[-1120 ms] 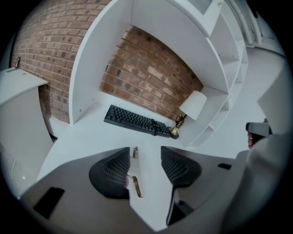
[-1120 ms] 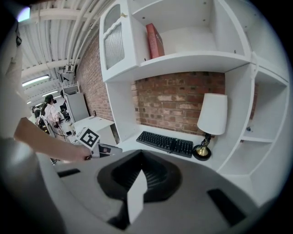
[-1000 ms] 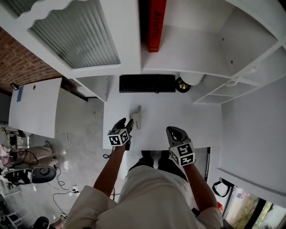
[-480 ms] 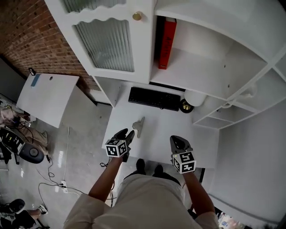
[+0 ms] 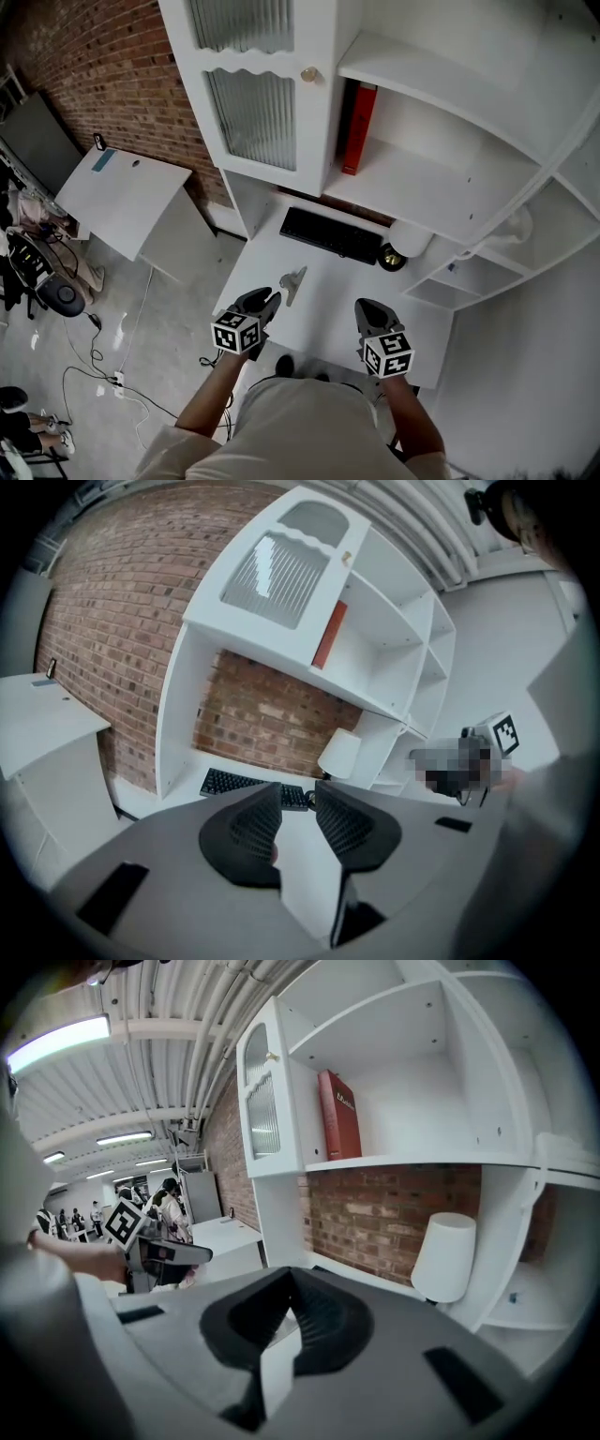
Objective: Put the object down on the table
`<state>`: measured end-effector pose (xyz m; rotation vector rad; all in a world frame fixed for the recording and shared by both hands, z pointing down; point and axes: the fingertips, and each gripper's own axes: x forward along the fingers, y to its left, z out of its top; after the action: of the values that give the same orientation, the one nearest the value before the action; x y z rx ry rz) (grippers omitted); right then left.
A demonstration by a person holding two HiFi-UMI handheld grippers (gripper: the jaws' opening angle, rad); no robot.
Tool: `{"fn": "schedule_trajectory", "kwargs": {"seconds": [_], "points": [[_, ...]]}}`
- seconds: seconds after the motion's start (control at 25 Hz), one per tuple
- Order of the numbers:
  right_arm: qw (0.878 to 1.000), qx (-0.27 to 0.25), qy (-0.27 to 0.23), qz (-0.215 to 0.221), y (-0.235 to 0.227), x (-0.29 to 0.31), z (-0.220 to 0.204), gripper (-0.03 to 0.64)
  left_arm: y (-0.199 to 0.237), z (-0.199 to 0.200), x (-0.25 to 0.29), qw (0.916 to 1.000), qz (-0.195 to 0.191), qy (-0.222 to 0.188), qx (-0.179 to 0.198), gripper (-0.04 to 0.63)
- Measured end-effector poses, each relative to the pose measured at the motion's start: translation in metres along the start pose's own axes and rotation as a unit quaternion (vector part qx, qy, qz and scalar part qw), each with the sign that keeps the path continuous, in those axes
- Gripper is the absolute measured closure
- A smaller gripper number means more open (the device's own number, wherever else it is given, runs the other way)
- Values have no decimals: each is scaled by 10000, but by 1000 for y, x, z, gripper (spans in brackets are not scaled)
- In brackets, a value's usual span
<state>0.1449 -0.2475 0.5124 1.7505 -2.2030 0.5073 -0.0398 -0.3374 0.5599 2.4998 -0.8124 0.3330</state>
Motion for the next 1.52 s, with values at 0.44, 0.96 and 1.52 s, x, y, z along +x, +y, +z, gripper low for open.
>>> {"fn": "schedule_trajectory", "kwargs": {"seconds": [0.44,0.96,1.52], "points": [[9970,-186,-617,439,11,-26,41,614,-33,38,-41,9975,79,-553,441,594],[9930,-362,-1034,442,13,-46,55,615,-52,61,-61,9937,2,-942,604,601],[9925,-465,-1033,455,20,-44,58,615,-47,64,-68,9935,-48,-1024,494,601]]}}
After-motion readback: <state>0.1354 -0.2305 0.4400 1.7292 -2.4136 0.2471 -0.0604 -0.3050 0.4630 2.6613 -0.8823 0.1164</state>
